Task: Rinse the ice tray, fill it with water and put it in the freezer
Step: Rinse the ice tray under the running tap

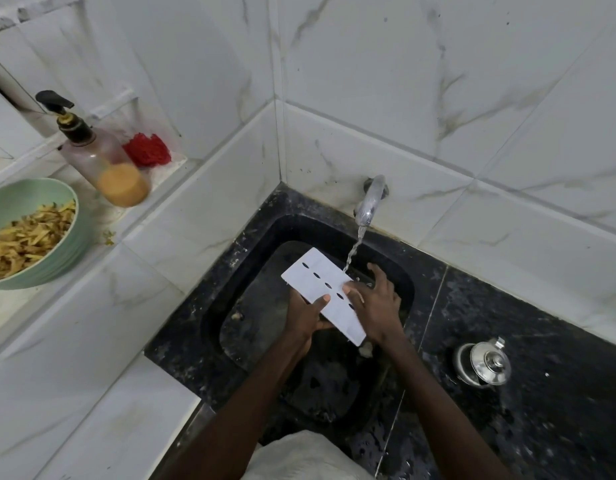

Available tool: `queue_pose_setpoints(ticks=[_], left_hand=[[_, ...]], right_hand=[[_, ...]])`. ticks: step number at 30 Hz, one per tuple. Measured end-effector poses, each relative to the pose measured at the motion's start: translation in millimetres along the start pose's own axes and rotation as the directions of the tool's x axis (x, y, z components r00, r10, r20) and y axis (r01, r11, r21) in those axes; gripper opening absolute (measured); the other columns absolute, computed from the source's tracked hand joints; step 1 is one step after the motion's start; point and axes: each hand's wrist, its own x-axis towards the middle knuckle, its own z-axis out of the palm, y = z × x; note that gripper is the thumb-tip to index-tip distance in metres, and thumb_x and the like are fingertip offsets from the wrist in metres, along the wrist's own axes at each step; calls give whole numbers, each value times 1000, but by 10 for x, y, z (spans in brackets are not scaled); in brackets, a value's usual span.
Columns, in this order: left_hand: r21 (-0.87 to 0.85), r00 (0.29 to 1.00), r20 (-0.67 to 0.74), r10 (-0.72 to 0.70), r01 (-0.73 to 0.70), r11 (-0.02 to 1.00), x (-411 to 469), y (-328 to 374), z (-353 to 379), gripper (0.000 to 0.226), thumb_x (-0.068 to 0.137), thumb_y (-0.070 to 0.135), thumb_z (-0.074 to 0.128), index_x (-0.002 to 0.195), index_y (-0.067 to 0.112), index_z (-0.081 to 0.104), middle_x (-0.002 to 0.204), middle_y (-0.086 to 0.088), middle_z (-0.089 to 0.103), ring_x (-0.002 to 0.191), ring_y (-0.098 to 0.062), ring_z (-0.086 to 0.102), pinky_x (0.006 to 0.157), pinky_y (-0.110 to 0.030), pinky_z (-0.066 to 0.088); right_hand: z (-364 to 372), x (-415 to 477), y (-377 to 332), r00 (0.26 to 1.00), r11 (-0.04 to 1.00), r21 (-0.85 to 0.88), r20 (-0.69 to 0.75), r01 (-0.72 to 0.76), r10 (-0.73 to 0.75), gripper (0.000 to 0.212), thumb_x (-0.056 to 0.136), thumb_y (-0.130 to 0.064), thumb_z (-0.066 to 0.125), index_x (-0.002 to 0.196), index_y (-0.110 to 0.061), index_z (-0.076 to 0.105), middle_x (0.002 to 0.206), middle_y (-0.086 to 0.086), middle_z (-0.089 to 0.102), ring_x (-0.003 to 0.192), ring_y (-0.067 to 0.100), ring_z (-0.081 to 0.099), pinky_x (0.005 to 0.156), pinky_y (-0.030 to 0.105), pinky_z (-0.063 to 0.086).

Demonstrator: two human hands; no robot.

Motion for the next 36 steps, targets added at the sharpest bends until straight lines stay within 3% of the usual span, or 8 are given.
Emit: queue_pose_setpoints(ticks=[3, 5, 8, 12, 18, 22, 31, 36], left_hand=[[-8, 1000, -23, 18, -18, 1000, 33, 20, -42, 62, 94, 3, 71, 147, 20, 43, 135, -13, 66, 117, -36, 68, 70, -49, 64], [2, 998, -58, 12, -12, 1000, 61, 20, -119, 60, 93, 2, 72, 145, 18, 46, 133, -13, 67, 115, -34, 69, 70, -49, 64], [0, 998, -54, -8, 8, 1000, 29, 9, -109, 60, 92, 1, 73, 144, 16, 47, 131, -13, 68, 114, -35, 70, 72, -52, 64], [-10, 996, -94, -3, 2, 1000, 52, -26, -38, 58, 90, 0, 73, 140, 17, 50, 127, -15, 70, 111, -37, 71, 69, -50, 64], [-74, 939, -344, -3, -24, 997, 112, 80, -56, 65, 87, -10, 71, 142, 11, 43, 123, -21, 64, 101, -40, 71, 65, -54, 64], [-104, 945, -323, -47, 14, 994, 110, 16, -57, 68, 90, -12, 67, 147, 15, 41, 133, -16, 63, 107, -36, 69, 60, -48, 64], [-54, 951, -307, 38, -57, 997, 74, 32, -16, 64, 92, -8, 66, 143, 22, 44, 130, -10, 67, 110, -33, 71, 84, -64, 60], [-56, 964, -265, 19, -35, 998, 38, 102, 27, 58, 95, -7, 63, 143, 19, 41, 130, -6, 66, 109, -27, 71, 89, -59, 60]], right_hand=[[55, -19, -82, 992, 996, 43, 99, 77, -81, 54, 100, -68, 37, 132, -37, 68, 170, -3, 15, 153, 26, 14, 121, 64, 16], [44, -26, -15, 985, 990, 93, 126, 110, -122, 48, 101, -65, 40, 130, -40, 68, 168, -4, 18, 153, 25, 19, 120, 64, 19], [-20, 28, 122, 986, 998, 9, 150, 66, -67, 36, 103, -58, 43, 130, -46, 64, 169, -5, 14, 153, 30, 16, 118, 66, 17], [30, 21, 34, 955, 998, 39, 290, 50, -59, 55, 98, -71, 38, 142, -43, 57, 171, -7, 6, 156, 27, 8, 120, 68, 10], [75, -41, 146, 994, 979, 192, 100, -65, 46, 41, 103, -55, 47, 134, -33, 64, 164, 6, 26, 151, 28, 21, 122, 53, 26], [165, -16, 172, 989, 989, 140, 148, -40, 19, 43, 103, -55, 48, 136, -33, 64, 164, 5, 24, 151, 31, 22, 120, 59, 27], [168, -51, -59, 989, 995, 89, 137, 35, -47, 49, 101, -65, 39, 135, -41, 64, 170, -5, 15, 155, 25, 12, 120, 67, 14], [92, 0, -60, 988, 1000, 17, 154, -17, 14, 60, 98, -73, 32, 144, -42, 54, 171, -6, 3, 156, 28, 6, 118, 71, 11]])
